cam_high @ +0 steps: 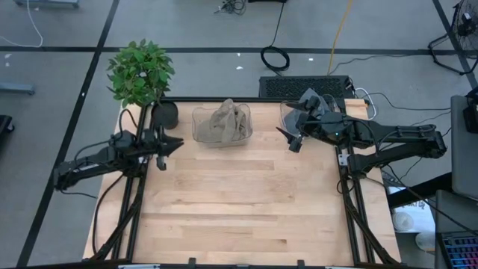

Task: Pick & Place hat
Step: Return to Home Position

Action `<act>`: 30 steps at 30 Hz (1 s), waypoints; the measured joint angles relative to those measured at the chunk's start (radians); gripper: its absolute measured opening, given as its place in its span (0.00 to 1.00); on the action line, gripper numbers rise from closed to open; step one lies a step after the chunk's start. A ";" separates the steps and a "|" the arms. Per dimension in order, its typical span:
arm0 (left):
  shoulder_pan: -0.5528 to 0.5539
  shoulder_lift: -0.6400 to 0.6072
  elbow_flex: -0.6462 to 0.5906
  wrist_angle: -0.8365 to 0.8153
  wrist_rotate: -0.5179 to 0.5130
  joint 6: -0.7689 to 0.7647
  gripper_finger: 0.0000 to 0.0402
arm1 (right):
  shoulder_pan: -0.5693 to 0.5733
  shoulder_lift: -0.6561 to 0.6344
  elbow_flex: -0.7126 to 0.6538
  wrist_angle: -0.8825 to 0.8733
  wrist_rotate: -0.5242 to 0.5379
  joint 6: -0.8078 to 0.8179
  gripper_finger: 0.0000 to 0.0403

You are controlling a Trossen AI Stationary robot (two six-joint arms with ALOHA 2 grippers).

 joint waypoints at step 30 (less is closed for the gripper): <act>-0.140 0.003 -0.098 0.067 -0.093 0.018 0.17 | 0.000 0.000 0.000 0.000 0.000 0.001 0.94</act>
